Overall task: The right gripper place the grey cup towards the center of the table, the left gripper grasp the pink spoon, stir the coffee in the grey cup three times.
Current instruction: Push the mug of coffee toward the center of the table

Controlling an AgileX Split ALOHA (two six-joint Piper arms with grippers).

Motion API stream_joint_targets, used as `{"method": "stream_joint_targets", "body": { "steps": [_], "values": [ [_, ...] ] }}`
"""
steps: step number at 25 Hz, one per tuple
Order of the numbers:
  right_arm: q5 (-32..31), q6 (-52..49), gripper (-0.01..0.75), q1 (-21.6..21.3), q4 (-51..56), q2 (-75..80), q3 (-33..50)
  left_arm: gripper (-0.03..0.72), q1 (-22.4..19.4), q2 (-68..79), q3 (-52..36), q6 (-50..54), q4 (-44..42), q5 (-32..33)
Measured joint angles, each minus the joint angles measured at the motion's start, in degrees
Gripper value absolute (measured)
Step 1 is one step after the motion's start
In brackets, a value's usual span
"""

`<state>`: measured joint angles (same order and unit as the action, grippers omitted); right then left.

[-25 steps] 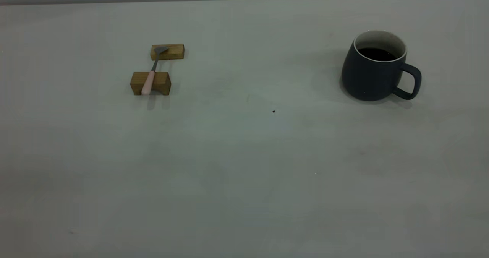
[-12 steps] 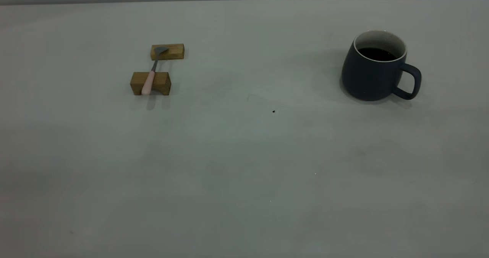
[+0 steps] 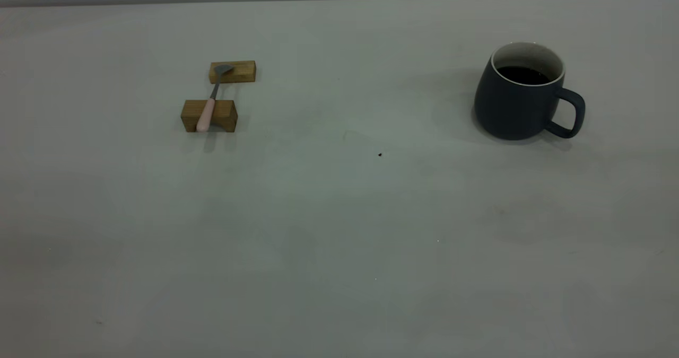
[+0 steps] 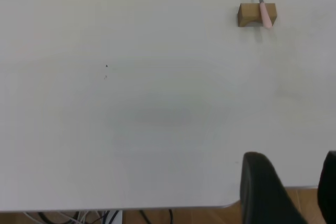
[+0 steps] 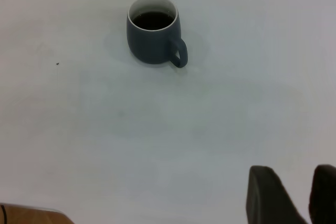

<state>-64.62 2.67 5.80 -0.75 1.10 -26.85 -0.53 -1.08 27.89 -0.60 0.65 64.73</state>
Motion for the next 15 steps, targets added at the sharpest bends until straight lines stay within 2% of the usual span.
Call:
{"method": "stream_joint_targets", "body": {
  "steps": [5,8,10,15],
  "values": [
    [-0.1,-2.7,0.242,0.0,0.0,0.2,-0.4,0.339,0.0,0.0,0.0,0.0,0.0,0.0],
    [0.2,-2.7,0.276,0.0,0.0,4.2,-2.3,0.339,0.0,0.0,0.0,0.0,0.0,0.0],
    [2.4,-3.1,0.336,0.0,0.0,9.6,-4.0,0.339,0.0,0.0,0.0,0.0,0.0,0.0],
    [10.0,-1.5,0.568,0.0,-0.3,29.7,-9.1,0.339,0.0,0.0,0.0,0.0,0.0,0.0]
  ]
}}
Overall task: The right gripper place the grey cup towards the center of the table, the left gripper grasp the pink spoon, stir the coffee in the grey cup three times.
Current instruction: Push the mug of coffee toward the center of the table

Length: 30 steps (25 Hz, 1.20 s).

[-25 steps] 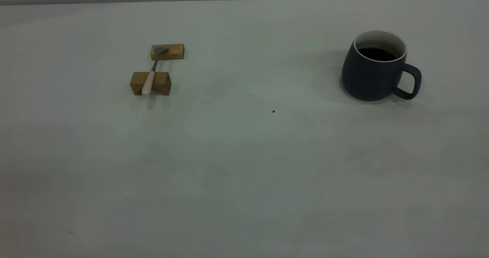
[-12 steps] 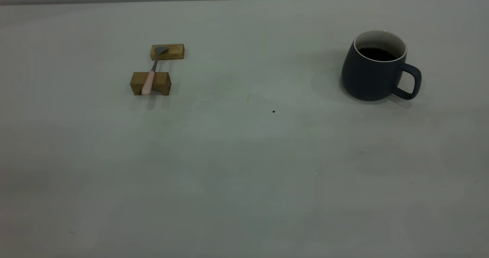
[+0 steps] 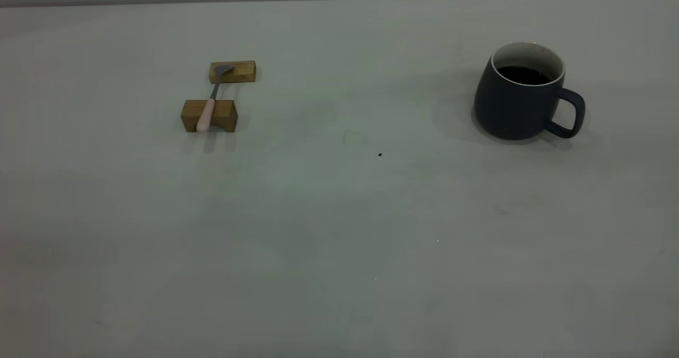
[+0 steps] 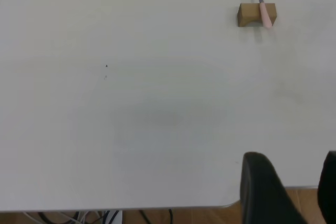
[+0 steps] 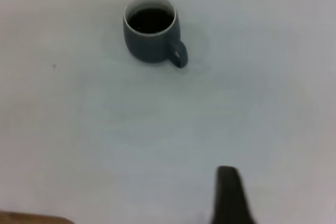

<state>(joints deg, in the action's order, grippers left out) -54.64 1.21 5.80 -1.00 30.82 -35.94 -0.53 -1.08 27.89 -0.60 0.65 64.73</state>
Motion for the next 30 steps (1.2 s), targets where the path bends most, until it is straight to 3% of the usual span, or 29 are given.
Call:
{"method": "stream_joint_targets", "body": {
  "steps": [3,5,13,21,30],
  "values": [
    [2.8,2.9,0.671,0.0,-0.1,11.8,-1.9,0.339,0.0,0.0,0.0,0.0,0.0,0.0],
    [4.8,4.5,0.696,0.0,-0.2,18.4,-2.3,0.339,0.0,0.0,0.0,0.0,0.0,0.0],
    [16.4,14.6,0.701,0.0,3.8,41.7,-2.9,0.339,0.0,0.0,0.0,0.0,0.0,0.0],
    [19.6,24.4,0.7,0.6,6.1,66.2,-13.4,0.339,0.0,0.0,0.0,0.0,0.0,0.0],
    [29.8,36.1,0.696,0.6,4.4,82.5,-18.9,0.339,0.0,0.0,0.0,0.0,0.0,0.0]
  ]
}}
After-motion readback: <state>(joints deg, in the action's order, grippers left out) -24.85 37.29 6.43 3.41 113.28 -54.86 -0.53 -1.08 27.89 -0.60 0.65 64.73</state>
